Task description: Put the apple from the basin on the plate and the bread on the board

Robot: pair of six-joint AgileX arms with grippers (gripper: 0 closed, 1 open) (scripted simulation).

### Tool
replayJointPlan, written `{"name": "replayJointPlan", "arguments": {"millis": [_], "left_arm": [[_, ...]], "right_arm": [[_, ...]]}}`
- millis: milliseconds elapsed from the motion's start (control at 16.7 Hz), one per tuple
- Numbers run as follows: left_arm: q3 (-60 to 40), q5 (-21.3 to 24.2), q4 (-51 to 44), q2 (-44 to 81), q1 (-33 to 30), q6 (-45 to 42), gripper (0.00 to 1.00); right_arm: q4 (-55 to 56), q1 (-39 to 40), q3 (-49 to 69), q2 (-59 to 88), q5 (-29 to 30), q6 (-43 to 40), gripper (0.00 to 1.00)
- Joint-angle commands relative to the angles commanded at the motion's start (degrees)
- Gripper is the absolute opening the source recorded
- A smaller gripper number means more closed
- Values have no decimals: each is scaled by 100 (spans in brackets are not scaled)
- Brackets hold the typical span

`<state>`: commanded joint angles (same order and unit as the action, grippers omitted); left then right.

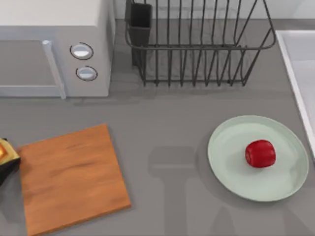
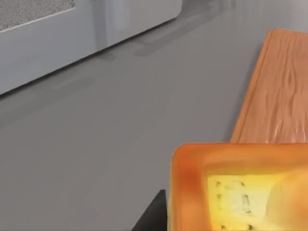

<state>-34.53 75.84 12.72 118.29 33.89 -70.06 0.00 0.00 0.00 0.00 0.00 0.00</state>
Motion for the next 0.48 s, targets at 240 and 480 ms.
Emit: {"name": "replayJointPlan", "arguments": {"millis": [240, 480], "left_arm": [[0, 0, 0, 0, 0, 0, 0], [-37, 7, -218, -192, -3, -8, 0]], "right_arm": [[0, 0, 0, 0, 0, 0, 100], [0, 0, 0, 0, 0, 0, 100]]}}
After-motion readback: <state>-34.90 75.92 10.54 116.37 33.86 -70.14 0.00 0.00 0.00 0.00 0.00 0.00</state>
